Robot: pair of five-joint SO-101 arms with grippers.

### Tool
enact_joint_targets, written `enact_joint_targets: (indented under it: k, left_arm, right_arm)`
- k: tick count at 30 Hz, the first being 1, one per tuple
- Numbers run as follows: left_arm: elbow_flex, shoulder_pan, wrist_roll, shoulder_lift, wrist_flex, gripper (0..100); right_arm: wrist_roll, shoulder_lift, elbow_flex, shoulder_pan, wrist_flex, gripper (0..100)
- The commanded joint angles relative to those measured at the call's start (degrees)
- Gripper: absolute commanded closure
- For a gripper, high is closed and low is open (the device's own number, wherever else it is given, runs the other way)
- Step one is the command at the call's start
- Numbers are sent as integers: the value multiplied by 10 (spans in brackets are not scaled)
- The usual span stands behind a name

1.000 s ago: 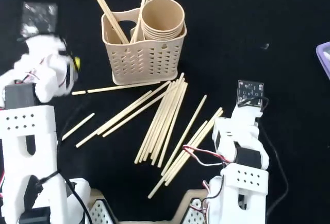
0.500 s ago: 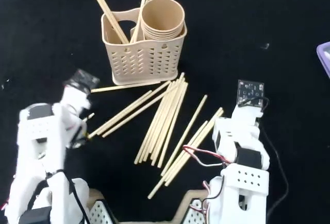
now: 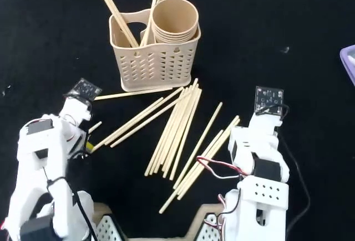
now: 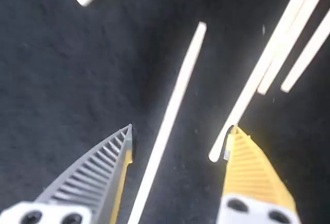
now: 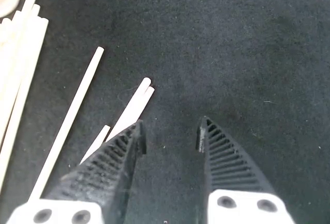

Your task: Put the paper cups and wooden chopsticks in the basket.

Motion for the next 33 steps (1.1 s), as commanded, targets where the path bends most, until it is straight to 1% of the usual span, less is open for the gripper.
enact_joint_targets:
  k: [1, 7, 11, 13, 15, 16, 18, 20, 23, 26, 28, 33]
  left_arm:
    - [-17, -7, -15, 57, -6, 716]
    - [-84, -3, -15, 163, -6, 715]
    - [-126, -5, -13, 208, -5, 717]
    - [-144, -4, -14, 218, 12, 718]
    - [-162, 0, -14, 220, 49, 720]
    - [-172, 7, -14, 220, 72, 730]
    - [-191, 20, -14, 220, 125, 784]
    - [-208, 38, -14, 220, 171, 865]
    - [-219, 69, -14, 220, 209, 972]
    - [-220, 95, -12, 220, 222, 959]
    - [-220, 109, -11, 219, 222, 971]
    - [-221, 120, -11, 219, 222, 970]
  right_arm:
    - [-3, -11, -2, 3, -12, 819]
    - [-3, -11, -2, 3, -12, 819]
    - [-3, -11, -2, 3, -12, 819]
    - [-3, -11, -2, 3, -12, 819]
    - [-3, -11, -2, 3, -12, 819]
    - [-3, -11, -2, 3, -12, 819]
    - [-3, -11, -2, 3, -12, 819]
    - [-3, -11, -2, 3, -12, 819]
    - [-3, -11, -2, 3, -12, 819]
    - [-3, -11, -2, 3, -12, 819]
    - [-3, -11, -2, 3, -12, 819]
    - [-3, -11, -2, 3, -12, 819]
